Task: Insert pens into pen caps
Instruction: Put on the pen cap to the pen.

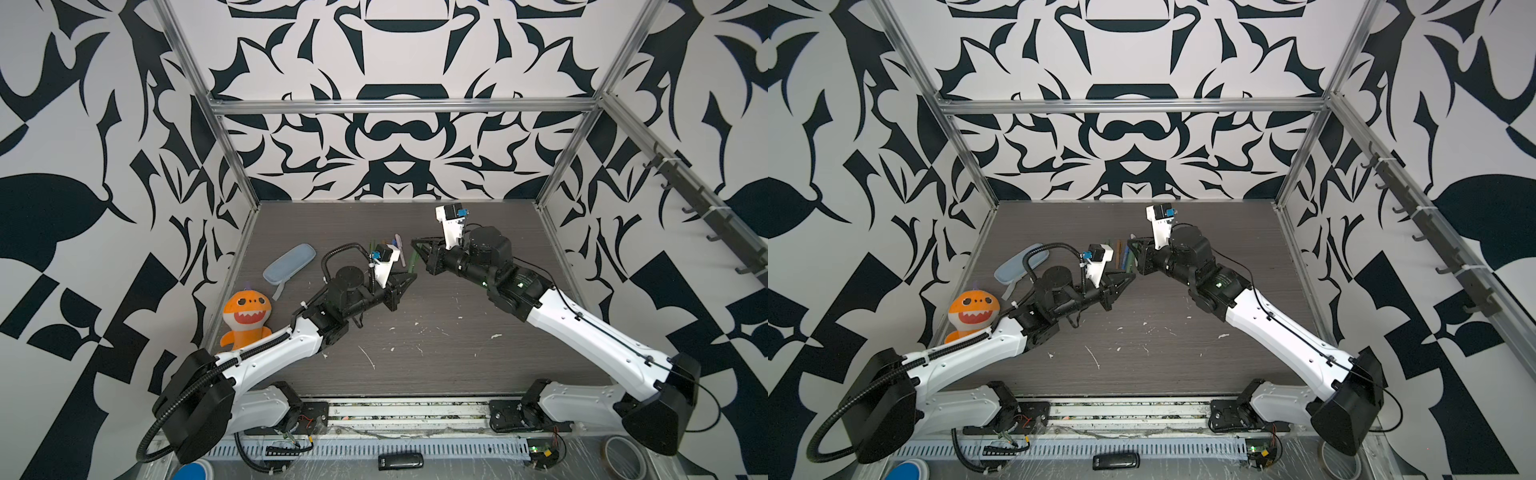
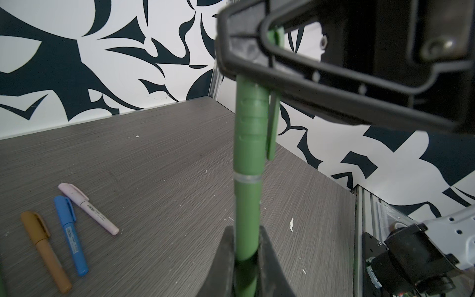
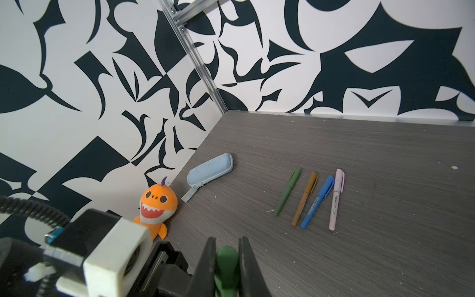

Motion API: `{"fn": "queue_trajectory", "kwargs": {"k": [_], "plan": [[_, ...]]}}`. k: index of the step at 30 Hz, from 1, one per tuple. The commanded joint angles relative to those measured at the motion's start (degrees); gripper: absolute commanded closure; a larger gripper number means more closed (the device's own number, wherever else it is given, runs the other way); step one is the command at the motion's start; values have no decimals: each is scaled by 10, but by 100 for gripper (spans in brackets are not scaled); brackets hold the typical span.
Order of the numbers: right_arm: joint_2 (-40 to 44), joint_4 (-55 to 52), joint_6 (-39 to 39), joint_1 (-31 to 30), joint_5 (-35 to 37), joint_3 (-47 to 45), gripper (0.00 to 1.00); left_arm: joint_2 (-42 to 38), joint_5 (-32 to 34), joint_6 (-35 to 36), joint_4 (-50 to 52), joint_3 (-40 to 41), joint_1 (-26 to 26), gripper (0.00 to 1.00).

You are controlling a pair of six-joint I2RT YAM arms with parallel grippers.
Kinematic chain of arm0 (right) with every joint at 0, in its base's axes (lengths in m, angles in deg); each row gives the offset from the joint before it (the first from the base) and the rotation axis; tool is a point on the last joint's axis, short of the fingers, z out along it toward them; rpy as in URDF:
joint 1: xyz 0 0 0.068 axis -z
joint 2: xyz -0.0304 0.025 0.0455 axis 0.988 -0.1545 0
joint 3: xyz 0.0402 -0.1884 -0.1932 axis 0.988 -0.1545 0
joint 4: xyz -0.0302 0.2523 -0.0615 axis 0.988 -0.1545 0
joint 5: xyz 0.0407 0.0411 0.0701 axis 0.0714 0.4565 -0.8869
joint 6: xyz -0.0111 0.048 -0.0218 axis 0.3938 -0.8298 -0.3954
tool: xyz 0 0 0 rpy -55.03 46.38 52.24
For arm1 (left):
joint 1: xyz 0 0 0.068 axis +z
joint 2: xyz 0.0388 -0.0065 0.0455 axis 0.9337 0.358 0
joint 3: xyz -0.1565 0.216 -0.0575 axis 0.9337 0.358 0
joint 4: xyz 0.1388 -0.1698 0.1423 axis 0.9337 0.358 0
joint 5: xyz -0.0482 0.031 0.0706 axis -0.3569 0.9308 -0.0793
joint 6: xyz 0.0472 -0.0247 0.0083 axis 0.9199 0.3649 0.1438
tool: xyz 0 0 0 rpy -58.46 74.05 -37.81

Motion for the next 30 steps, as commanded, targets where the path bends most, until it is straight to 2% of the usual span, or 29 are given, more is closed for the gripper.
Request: {"fn": "queue_trajectory", "kwargs": {"k": [1, 11, 30], "plan": [[-5, -49, 1, -17, -50, -41, 100, 6, 36, 5, -91, -66, 5, 100], [-14, -36, 11, -17, -69, -103, 100, 62, 38, 21, -165, -129, 14, 100], [-48, 39, -16, -17, -101, -215, 100, 101, 20, 22, -203, -237, 70, 100]]}}
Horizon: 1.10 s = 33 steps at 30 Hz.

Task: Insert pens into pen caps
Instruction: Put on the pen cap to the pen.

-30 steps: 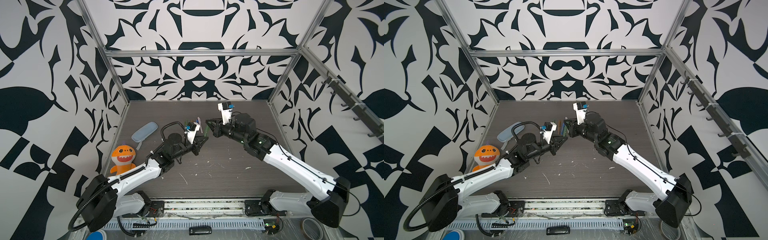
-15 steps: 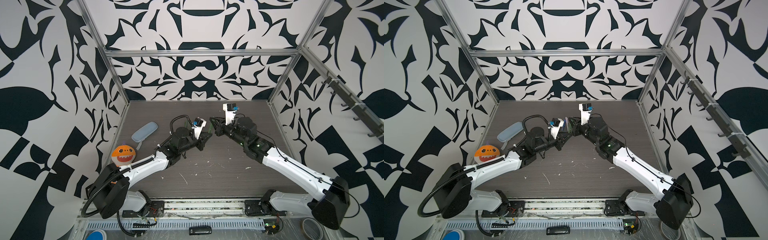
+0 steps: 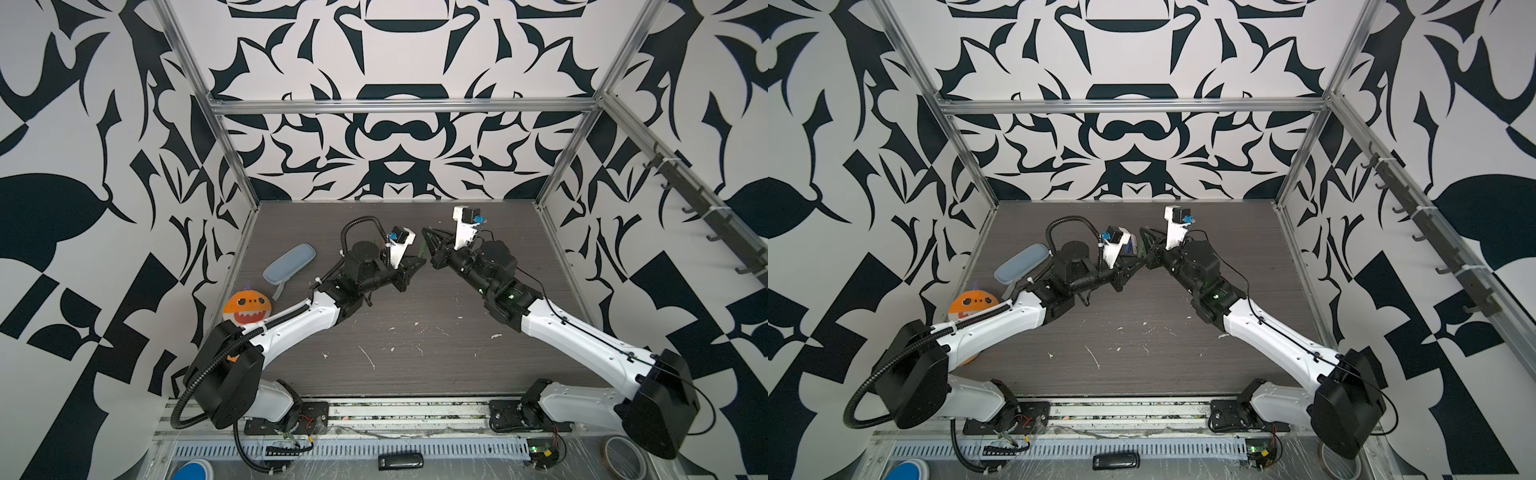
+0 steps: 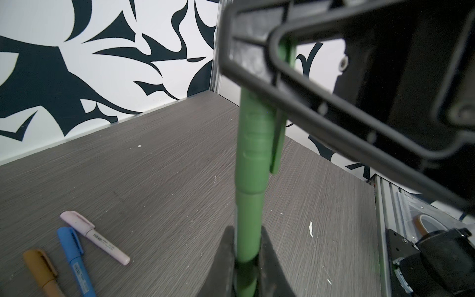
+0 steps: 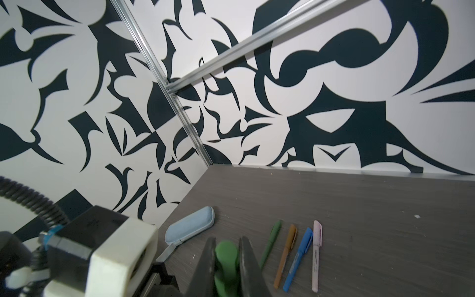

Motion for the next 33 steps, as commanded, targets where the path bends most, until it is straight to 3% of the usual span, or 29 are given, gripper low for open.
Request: {"fn": "queue_trajectory", "kwargs": {"k": [1, 11, 17, 20, 26, 30, 33], "plan": [[-47, -223, -25, -42, -163, -75, 100, -9, 71, -41, -259, -113, 40, 100], [-80, -209, -26, -42, -151, -100, 100, 4, 54, -60, -265, -150, 59, 100], [-57, -245, -12, -43, -142, -17, 100, -21, 26, -59, -221, -95, 60, 100], [-45, -278, 7, -42, -130, 64, 92, -32, 12, -72, -199, -29, 56, 100], [-31, -328, 74, -43, -77, 260, 66, -35, -48, -139, -235, 124, 56, 100], [-30, -352, 114, -42, -35, 344, 59, -29, -67, -182, -273, 197, 56, 100], [-6, -352, 116, -42, -12, 331, 59, -49, -43, -188, -255, 226, 59, 100]]}}
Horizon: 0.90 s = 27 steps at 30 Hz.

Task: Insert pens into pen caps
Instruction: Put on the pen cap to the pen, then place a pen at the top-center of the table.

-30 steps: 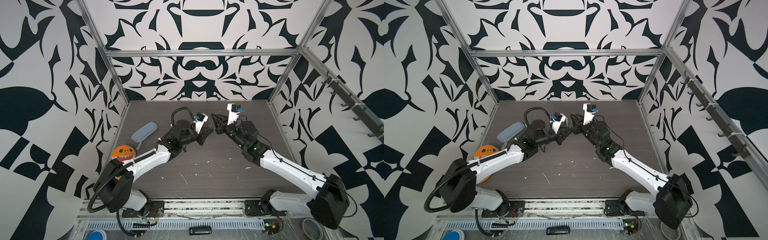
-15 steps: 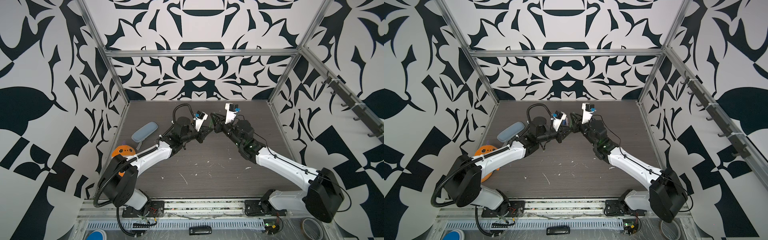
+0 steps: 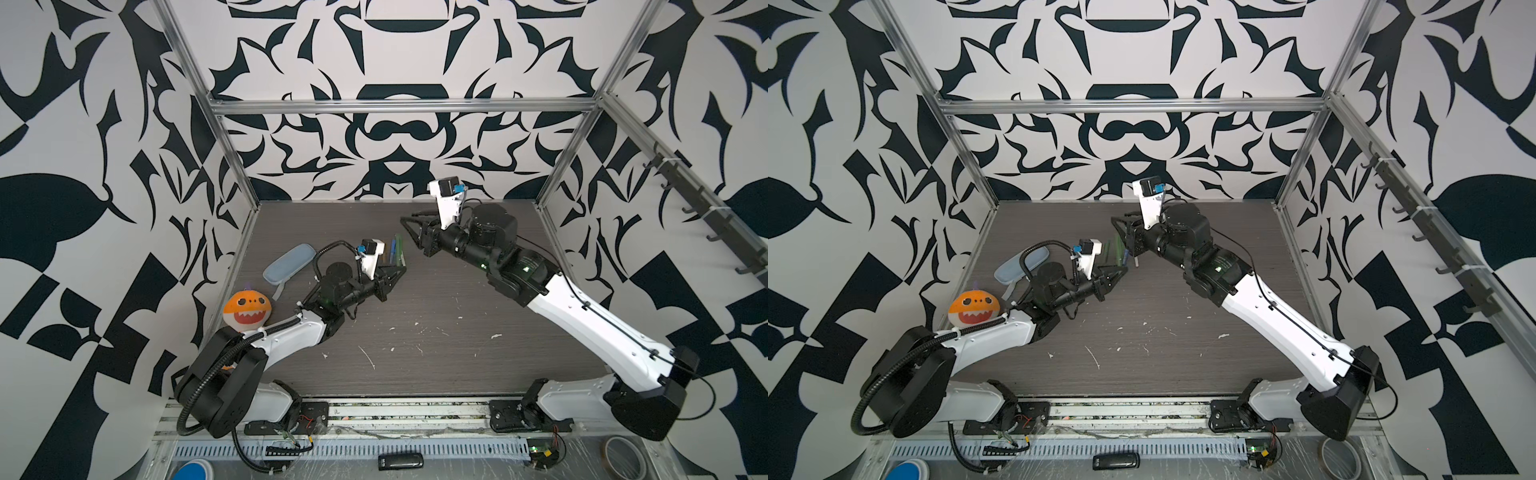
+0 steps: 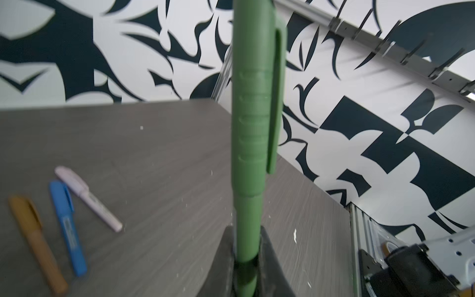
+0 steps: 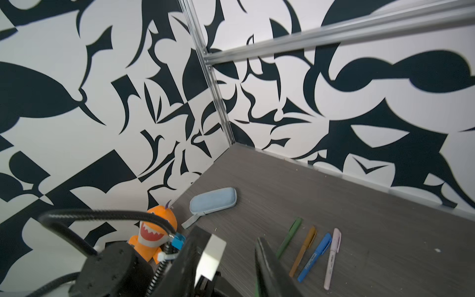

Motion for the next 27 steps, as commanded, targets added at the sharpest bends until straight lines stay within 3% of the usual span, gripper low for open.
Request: {"fn": "queue_trajectory", "kwargs": {"k": [1, 7, 13, 18, 27], "plan": [[40, -28, 24, 1, 33, -7, 59, -28, 19, -30, -7, 14, 6, 100], [98, -61, -14, 13, 76, -155, 60, -97, 141, -29, 308, -66, 66, 100], [110, -110, -63, 69, 61, -263, 60, -10, 177, -33, 508, -170, 136, 100], [115, -107, -80, 119, 19, -306, 60, 59, 197, -11, 573, -224, 153, 100], [132, -94, -76, 124, 23, -329, 60, 177, 128, 25, 649, -311, 197, 100]]}}
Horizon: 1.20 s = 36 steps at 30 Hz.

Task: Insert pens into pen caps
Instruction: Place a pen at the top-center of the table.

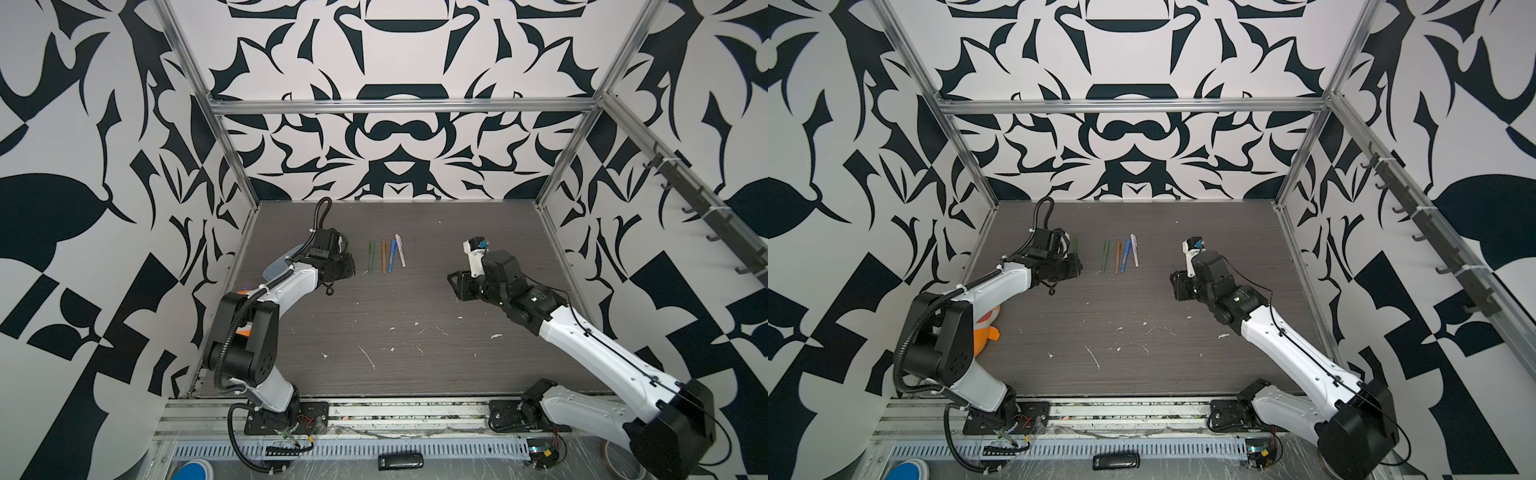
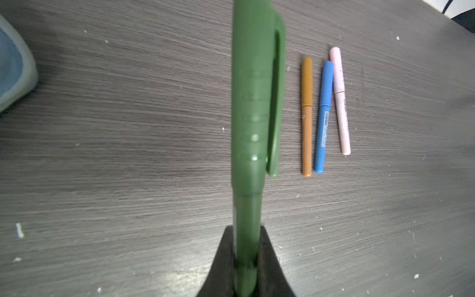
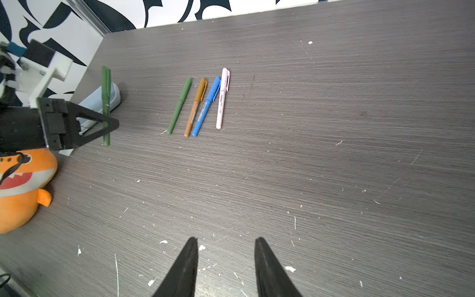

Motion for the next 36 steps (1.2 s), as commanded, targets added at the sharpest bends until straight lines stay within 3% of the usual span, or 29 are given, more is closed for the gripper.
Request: {"fn": "queue_trajectory", "kwargs": {"k": [1, 9, 18, 31, 36], "plan": [[13, 24, -4, 1, -4, -12, 60, 33, -28, 22, 60, -39, 8, 100], [-13, 48, -16, 2, -26, -17, 61, 137, -93, 32, 75, -113, 6, 98], [19, 30, -20, 2, -14, -32, 61, 193, -107, 32, 83, -152, -8, 92], [32, 4, 13, 3, 1, 6, 59, 177, -107, 56, 111, -156, -8, 67], [45, 2, 16, 4, 4, 7, 59, 142, -111, 65, 131, -160, -8, 63]]}}
